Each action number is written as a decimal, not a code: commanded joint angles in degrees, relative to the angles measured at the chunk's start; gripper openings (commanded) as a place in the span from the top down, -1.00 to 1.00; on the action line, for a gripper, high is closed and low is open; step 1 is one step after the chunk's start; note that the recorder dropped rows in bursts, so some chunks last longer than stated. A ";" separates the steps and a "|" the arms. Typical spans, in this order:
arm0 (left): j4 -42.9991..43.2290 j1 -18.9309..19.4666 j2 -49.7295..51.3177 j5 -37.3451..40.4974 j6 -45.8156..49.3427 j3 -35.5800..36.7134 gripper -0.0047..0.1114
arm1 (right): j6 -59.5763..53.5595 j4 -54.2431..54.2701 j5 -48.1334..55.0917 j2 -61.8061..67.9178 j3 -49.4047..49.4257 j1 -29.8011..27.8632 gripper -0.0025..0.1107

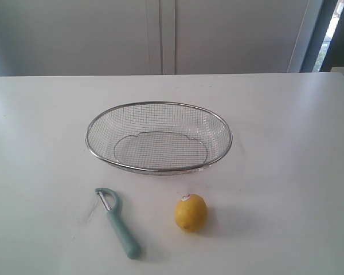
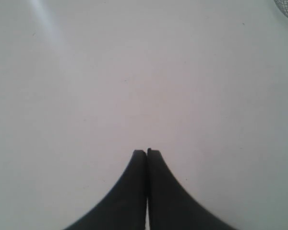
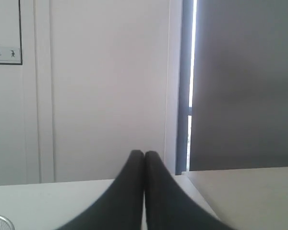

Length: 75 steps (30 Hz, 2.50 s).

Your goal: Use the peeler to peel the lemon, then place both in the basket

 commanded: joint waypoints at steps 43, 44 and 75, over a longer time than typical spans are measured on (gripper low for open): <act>-0.18 0.17 -0.19 0.11 0.01 0.52 0.92 | -0.50 0.11 22.72 26.15 -25.42 0.08 0.96; -0.18 0.17 -0.19 0.11 0.01 0.52 0.92 | -0.50 0.11 22.72 26.15 -25.42 0.08 0.96; -0.18 0.17 -0.19 0.11 0.01 0.52 0.92 | -0.84 6.72 50.27 47.49 -39.51 0.08 0.96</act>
